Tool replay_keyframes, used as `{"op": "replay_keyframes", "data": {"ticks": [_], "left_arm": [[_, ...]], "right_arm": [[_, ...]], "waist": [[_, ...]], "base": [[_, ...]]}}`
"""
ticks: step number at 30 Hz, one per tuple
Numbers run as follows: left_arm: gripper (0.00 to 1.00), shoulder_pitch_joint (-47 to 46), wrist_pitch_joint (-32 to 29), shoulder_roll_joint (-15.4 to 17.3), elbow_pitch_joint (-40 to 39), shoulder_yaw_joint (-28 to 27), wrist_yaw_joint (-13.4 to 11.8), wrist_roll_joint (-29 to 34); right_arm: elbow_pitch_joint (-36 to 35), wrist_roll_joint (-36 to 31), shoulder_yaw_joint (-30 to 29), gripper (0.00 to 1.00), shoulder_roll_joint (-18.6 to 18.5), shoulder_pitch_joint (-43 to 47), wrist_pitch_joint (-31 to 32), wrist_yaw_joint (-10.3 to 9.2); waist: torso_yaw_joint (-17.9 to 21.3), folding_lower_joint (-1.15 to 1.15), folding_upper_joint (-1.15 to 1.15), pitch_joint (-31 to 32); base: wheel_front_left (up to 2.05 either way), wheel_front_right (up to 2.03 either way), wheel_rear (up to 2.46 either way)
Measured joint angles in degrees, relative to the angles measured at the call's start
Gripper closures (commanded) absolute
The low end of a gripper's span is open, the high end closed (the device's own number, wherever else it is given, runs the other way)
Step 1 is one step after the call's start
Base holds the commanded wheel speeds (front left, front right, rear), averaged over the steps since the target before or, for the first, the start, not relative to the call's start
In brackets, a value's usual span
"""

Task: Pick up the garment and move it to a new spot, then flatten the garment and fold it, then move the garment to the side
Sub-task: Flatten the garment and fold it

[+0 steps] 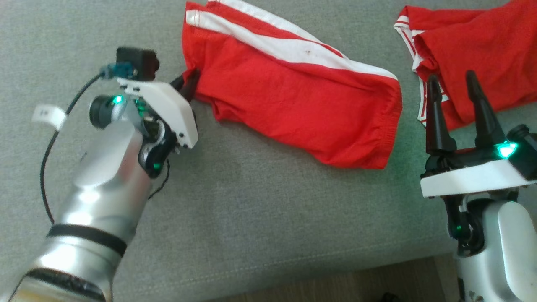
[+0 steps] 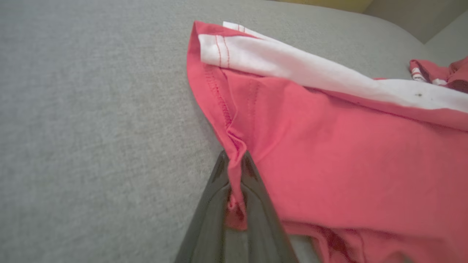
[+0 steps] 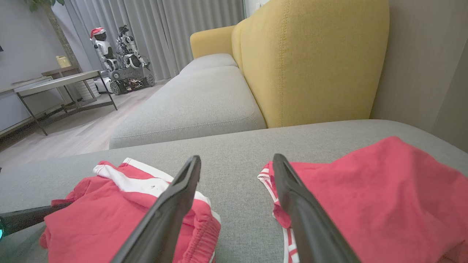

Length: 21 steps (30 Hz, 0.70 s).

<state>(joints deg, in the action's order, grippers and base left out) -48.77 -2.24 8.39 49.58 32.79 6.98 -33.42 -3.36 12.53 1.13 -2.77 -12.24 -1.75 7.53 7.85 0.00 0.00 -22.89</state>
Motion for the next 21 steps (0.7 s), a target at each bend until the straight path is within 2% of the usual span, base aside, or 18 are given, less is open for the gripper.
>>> {"op": "replay_keyframes", "data": {"ticks": [3, 8, 15, 16, 17, 18, 21], "left_arm": [[1.0, 2.73, 2.02, 0.02, -1.43, -0.89, -0.43, -1.46], [1.0, 12.99, 7.69, 2.07, -9.68, -3.42, -3.12, -3.57], [1.0, 27.32, 8.87, 4.39, -23.64, -5.71, -9.67, -5.91], [1.0, 27.32, 8.87, 4.39, -23.64, -5.71, -9.67, -5.91], [1.0, 31.06, 8.32, 4.58, -27.39, -5.93, -11.47, -6.6], [1.0, 31.06, 8.32, 4.58, -27.39, -5.93, -11.47, -6.6], [1.0, 35.12, 7.3, 4.79, -31.76, -5.88, -13.9, -6.75]], "right_arm": [[0.0, 0.0, -0.3, 0.0, 0.0, 0.1, 0.03, 0.0], [-0.35, 0.2, -0.42, 0.0, 0.0, 0.82, 1.09, 0.0], [-0.64, 0.33, -1.59, 0.0, 0.01, 2.72, 2.81, 0.0], [-0.64, 0.33, -1.59, 0.0, 0.01, 2.72, 2.81, 0.0], [-0.98, 0.15, -1.9, 0.0, 0.02, 2.95, 3.19, 0.0], [-0.98, 0.15, -1.9, 0.0, 0.02, 2.95, 3.19, 0.0], [-1.53, 0.0, -2.32, 0.0, 0.03, 4.12, 3.91, 0.0]], "waist": [[-0.46, 0.0, 0.0, 0.64], [-2.32, 0.0, 0.0, 1.96], [-5.38, 0.0, 0.0, 3.75], [-5.38, 0.0, 0.0, 3.75], [-6.2, 0.0, 0.0, 4.34], [-6.2, 0.0, 0.0, 4.34], [-7.17, 0.0, 0.0, 5.13]], "base": [[0.0, 0.0, 0.0], [0.0, 0.0, 0.0], [0.0, 0.0, 0.0], [0.0, 0.0, 0.0], [0.0, 0.0, 0.0], [0.0, 0.0, 0.0], [0.0, 0.0, 0.0]]}}
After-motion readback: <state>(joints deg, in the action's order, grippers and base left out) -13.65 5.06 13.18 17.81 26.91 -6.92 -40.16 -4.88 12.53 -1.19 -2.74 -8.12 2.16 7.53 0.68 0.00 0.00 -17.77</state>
